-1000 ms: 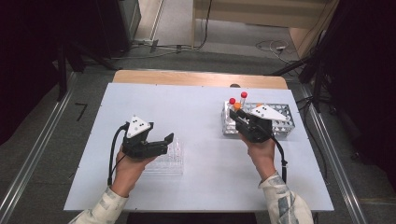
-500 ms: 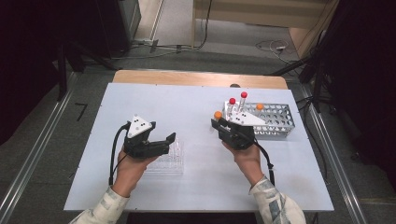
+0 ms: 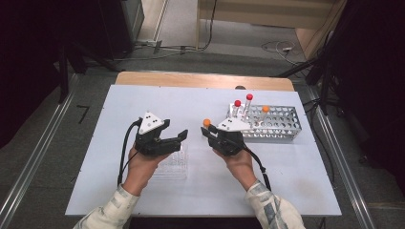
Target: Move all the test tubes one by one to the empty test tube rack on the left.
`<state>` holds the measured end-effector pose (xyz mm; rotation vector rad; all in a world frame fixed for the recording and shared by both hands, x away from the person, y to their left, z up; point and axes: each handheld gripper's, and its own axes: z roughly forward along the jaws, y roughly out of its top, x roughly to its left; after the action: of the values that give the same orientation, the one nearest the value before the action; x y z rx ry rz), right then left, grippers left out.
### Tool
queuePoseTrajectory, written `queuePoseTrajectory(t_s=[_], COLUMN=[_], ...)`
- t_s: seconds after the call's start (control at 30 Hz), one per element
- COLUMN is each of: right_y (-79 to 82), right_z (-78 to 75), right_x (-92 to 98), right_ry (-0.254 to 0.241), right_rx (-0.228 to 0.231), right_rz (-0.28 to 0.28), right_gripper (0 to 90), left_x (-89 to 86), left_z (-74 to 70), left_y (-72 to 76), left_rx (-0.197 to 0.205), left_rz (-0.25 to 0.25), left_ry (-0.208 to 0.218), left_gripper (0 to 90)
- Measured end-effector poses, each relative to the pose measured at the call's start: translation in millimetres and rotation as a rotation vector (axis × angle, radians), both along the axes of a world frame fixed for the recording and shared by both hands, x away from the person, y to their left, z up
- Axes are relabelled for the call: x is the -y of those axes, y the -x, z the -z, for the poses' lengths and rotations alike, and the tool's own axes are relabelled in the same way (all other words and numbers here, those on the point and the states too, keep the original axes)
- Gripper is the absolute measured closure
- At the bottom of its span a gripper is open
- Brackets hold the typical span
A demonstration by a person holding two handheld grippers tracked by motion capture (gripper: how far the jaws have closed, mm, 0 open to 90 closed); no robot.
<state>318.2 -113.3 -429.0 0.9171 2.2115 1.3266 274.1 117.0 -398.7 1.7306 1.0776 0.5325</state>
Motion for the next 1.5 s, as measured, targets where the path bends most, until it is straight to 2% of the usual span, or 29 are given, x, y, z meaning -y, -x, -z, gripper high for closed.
queuePoseTrajectory(t_s=[0.23,0.53,0.6,0.9,1.13,1.5], right_y=[-4.1,-6.6,-7.5,-8.5,-7.8,-8.4], right_z=[3.0,7.0,8.5,5.9,5.0,4.0], right_x=[-14.7,-32.2,-34.9,-38.6,-40.3,-40.1], right_ry=[0.032,0.032,0.034,0.024,0.022,0.019], right_rx=[0.001,-0.014,-0.018,-0.016,-0.01,-0.01], right_rz=[-0.007,-0.03,-0.032,-0.041,-0.043,-0.042], right_gripper=[71.7,71.7,71.6,71.6,71.6,71.4], left_x=[7.2,15.2,16.6,21.4,27.4,29.5], left_z=[-4.2,-0.9,0.1,1.0,1.7,2.3], left_y=[-11.0,-24.2,-26.8,-33.7,-35.5,-36.3], left_rx=[0.001,-0.014,-0.02,-0.01,-0.013,-0.009], left_rz=[0.019,0.048,0.05,0.04,0.051,0.052], left_ry=[-0.003,0.007,0.004,-0.026,-0.044,-0.061], left_gripper=[34.9,46.8,47.1,58.1,66.7,70.4])
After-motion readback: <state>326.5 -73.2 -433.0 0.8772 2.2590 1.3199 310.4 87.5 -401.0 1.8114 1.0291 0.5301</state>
